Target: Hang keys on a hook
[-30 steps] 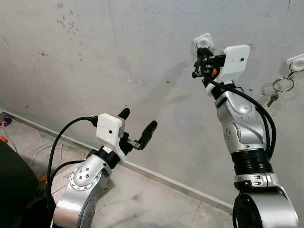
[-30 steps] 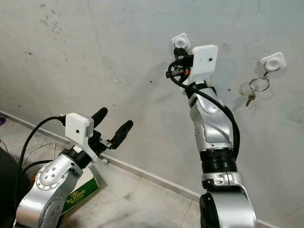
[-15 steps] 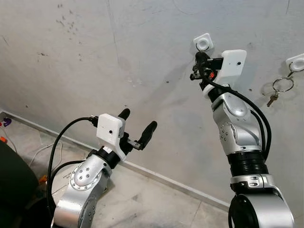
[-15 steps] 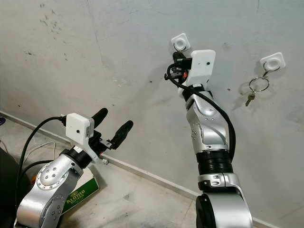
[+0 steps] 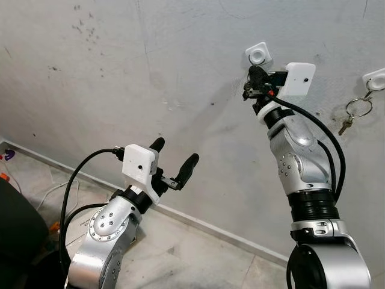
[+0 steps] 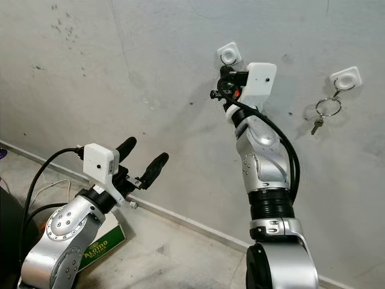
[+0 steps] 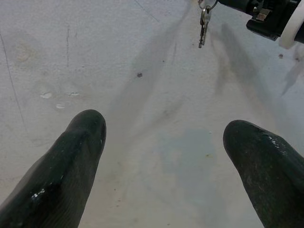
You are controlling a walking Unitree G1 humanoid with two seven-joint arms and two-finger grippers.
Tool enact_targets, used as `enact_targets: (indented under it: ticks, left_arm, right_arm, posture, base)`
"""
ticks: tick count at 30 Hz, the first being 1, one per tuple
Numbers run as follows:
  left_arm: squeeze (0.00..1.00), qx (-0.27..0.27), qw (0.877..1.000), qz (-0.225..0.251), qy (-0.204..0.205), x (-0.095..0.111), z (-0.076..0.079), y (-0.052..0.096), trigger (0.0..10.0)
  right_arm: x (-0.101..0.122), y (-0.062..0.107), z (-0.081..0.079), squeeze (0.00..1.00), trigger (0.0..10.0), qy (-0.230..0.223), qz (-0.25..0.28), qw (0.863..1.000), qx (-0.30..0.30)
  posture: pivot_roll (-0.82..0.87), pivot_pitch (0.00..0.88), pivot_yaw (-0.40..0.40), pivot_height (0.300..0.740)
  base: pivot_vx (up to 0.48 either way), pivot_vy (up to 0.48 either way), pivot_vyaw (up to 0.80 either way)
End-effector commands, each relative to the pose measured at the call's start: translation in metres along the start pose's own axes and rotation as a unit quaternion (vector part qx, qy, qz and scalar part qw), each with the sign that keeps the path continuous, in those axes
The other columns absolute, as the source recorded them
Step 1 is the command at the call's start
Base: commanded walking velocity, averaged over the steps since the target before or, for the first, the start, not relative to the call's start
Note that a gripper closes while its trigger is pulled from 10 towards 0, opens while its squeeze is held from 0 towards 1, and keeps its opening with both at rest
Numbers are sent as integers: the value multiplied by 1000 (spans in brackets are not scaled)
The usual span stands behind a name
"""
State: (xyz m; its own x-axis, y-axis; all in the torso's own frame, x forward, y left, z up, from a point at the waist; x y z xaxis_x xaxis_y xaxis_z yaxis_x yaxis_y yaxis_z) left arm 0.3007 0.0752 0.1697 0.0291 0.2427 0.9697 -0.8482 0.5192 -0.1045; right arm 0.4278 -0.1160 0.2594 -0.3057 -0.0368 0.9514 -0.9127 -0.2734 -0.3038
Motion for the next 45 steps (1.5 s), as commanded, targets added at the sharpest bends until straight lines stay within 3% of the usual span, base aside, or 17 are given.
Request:
enact_targets:
  ticks: [1, 13, 24, 35, 45]
  left_arm:
    - [0, 6, 1000, -1, -4, 1, -2, -1, 10000]
    - [0, 2, 1000, -1, -3, 1, -1, -3, 10000]
    - [0, 3, 1000, -1, -2, -1, 0, -2, 10000]
    - [0, 1, 1000, 1, -1, 1, 0, -1, 10000]
    - [0, -3, 1000, 1, 1, 1, 1, -1, 10000]
  right_arm:
    - [11, 1, -4, 0, 10000, 6, 15, 1000, 19]
    - [34, 3, -6, 0, 10000, 29, 54, 997, 50]
    - [18, 0, -8, 0, 10000, 5, 31, 998, 46]
    - [10, -6, -1, 0, 10000, -10, 21, 1000, 15]
    - [9, -8, 19, 0, 10000, -17, 21, 999, -29]
  posture:
    - [110, 35, 20, 740]
    - [106, 36, 24, 740]
    - [108, 36, 23, 740]
    - [111, 37, 22, 740]
    - [112, 36, 23, 740]
  base:
    - [0, 0, 0]
    - [0, 0, 0]
    - [0, 0, 0]
    - [0, 0, 0]
    - [0, 0, 0]
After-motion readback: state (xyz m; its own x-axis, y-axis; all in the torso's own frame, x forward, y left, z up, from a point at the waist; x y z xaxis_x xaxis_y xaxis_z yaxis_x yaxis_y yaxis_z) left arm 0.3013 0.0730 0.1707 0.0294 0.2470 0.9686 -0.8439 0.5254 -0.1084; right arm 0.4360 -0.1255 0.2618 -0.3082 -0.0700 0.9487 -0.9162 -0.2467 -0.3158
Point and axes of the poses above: a point about 5 cm out from each wrist's last joint towards the gripper, its own y axis pointing back from the gripper into the wrist, its own x axis along the axis of the wrist's last joint, z = x × y, the point moved 6 cm from there along -y, pointing out of the wrist towards the gripper, and after that the axes turned 11 degrees about y, right-handed, at the moved point
